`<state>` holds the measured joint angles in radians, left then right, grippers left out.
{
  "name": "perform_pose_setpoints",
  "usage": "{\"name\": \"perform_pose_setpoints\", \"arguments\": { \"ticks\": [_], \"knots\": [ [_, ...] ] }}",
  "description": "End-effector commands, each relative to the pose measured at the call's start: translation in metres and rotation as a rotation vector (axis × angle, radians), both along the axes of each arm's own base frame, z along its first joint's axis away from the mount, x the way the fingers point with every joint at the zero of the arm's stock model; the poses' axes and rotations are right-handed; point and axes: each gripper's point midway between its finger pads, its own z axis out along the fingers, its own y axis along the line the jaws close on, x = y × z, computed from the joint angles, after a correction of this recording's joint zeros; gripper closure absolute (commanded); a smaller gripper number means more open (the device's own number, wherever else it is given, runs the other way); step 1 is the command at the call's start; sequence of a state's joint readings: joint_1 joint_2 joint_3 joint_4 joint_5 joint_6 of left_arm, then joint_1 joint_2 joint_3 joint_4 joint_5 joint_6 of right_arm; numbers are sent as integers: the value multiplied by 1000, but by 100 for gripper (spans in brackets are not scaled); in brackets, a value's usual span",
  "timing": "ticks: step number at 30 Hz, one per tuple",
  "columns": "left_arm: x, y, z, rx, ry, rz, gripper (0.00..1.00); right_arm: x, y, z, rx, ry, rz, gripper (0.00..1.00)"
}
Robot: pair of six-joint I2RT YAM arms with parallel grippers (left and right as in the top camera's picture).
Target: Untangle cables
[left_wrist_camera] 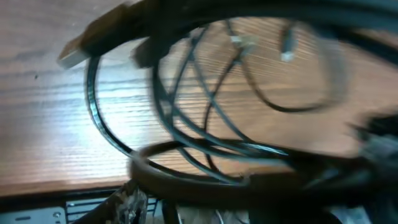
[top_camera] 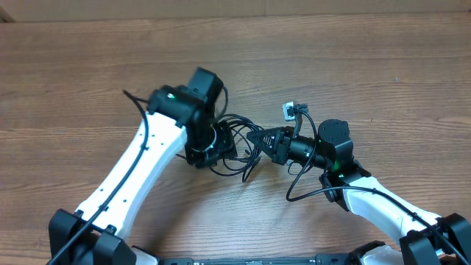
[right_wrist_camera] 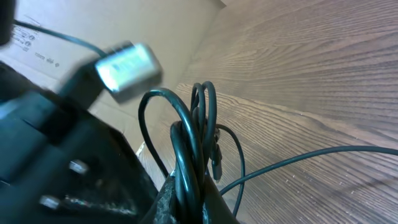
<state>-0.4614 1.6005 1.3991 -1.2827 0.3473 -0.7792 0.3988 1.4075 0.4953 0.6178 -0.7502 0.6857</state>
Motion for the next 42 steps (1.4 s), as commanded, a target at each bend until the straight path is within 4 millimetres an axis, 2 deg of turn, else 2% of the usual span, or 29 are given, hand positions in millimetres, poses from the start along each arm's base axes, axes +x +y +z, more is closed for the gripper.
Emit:
{"name": "perform_pose_setpoints", "arguments": {
  "ticks": [1, 5, 12, 15, 20, 21, 23, 27, 32, 35, 37, 40, 42],
  "knots": [
    [0, 19, -14, 140, 3, 168, 53, 5, -2, 3, 14, 9, -19, 96],
    [12, 25, -20, 191, -57, 210, 61, 4, -2, 3, 14, 9, -19, 96],
    [35, 12, -16, 137, -150, 224, 55, 4, -2, 3, 13, 10, -19, 96],
    [34, 10, -18, 137, -149, 235, 51, 4, -2, 3, 13, 10, -18, 96],
    [24, 8, -29, 151, -111, 263, 49, 4, -2, 3, 13, 10, -19, 96],
    [22, 7, -32, 155, -102, 274, 53, 4, -2, 3, 13, 10, -19, 96],
    [18, 6, -36, 158, -88, 289, 68, 4, -2, 3, 13, 10, -19, 96],
    [25, 6, -36, 154, -115, 297, 96, 4, -2, 1, 10, 17, -18, 96],
    [35, 18, -36, 216, -180, 311, 96, -4, -1, -7, -1, 64, 14, 96],
    [44, 25, -29, 231, -226, 293, 96, -8, -2, -20, -28, 129, 16, 95],
    [53, 30, -17, 218, -265, 267, 96, -11, -4, -29, -47, 170, 14, 87],
    [67, 41, 13, 195, -344, 239, 96, -11, -8, -36, -65, 204, 3, 80],
    [76, 50, 36, 178, -405, 230, 96, -9, -12, -40, -74, 222, -15, 78]
  ]
}}
